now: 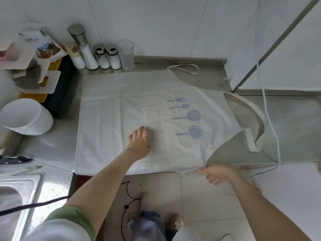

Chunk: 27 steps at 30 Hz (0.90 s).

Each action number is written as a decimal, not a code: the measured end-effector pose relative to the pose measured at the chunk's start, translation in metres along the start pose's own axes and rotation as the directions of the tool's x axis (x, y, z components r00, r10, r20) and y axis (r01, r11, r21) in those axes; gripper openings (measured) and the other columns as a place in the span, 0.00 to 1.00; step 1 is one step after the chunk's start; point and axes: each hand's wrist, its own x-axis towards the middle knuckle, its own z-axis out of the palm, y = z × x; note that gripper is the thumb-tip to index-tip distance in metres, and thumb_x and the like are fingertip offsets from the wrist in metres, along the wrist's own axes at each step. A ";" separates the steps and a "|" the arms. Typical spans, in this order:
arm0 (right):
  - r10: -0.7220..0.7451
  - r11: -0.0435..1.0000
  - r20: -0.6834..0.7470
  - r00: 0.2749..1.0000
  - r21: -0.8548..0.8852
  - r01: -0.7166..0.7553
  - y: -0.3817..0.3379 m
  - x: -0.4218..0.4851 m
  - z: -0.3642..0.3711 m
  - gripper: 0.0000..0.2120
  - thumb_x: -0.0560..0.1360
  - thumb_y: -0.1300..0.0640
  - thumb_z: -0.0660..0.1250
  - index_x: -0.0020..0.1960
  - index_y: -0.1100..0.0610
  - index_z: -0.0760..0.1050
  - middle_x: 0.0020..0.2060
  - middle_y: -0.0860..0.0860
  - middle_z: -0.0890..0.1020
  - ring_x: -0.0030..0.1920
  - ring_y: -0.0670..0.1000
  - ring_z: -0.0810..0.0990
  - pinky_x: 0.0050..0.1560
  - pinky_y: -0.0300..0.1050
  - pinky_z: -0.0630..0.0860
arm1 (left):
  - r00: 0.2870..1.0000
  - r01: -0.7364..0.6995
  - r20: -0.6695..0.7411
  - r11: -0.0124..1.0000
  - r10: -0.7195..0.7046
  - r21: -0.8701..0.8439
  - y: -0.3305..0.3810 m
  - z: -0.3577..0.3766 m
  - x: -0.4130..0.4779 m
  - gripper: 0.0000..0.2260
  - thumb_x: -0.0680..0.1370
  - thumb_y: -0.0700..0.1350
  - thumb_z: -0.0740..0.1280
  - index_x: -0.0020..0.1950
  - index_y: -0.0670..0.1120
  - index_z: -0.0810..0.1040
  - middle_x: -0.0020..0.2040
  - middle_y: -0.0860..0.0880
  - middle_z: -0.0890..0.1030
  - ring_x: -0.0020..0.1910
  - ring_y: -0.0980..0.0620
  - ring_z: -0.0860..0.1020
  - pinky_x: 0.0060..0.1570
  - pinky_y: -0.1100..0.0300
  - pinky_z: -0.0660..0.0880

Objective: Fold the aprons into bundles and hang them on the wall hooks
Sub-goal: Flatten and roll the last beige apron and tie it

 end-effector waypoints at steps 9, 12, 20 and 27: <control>-0.369 0.837 -0.129 0.920 0.384 0.390 0.007 0.010 0.043 0.11 0.81 0.56 0.61 0.47 0.59 0.79 0.47 0.48 0.83 0.58 0.48 0.78 0.70 0.48 0.65 | 0.998 -0.014 0.062 0.986 0.024 -0.165 0.003 0.017 -0.044 0.26 0.78 0.45 0.62 0.74 0.45 0.59 0.73 0.46 0.62 0.71 0.43 0.61 0.68 0.51 0.61; -0.322 0.812 -0.124 0.939 0.473 0.341 0.006 0.009 0.047 0.16 0.80 0.48 0.61 0.44 0.59 0.78 0.49 0.53 0.82 0.60 0.54 0.76 0.66 0.48 0.67 | 0.997 -0.059 0.044 0.976 0.070 -0.208 0.003 0.022 -0.056 0.20 0.78 0.43 0.62 0.69 0.42 0.68 0.67 0.45 0.71 0.66 0.45 0.67 0.63 0.56 0.66; -0.254 0.785 -0.090 0.963 0.562 0.260 -0.002 0.015 0.051 0.25 0.81 0.47 0.60 0.69 0.66 0.67 0.68 0.61 0.71 0.70 0.58 0.69 0.68 0.50 0.66 | 0.997 -0.043 0.054 0.965 0.059 -0.260 0.010 0.025 -0.079 0.11 0.79 0.43 0.62 0.59 0.42 0.75 0.58 0.46 0.76 0.55 0.47 0.76 0.51 0.61 0.70; -0.482 0.600 -0.065 0.874 0.703 0.383 0.007 0.001 0.045 0.22 0.82 0.54 0.58 0.73 0.61 0.64 0.69 0.59 0.71 0.69 0.55 0.70 0.70 0.48 0.65 | 0.994 -0.018 0.103 0.985 0.037 -0.172 0.008 0.041 -0.095 0.33 0.75 0.46 0.68 0.76 0.47 0.57 0.76 0.49 0.58 0.74 0.46 0.59 0.71 0.51 0.61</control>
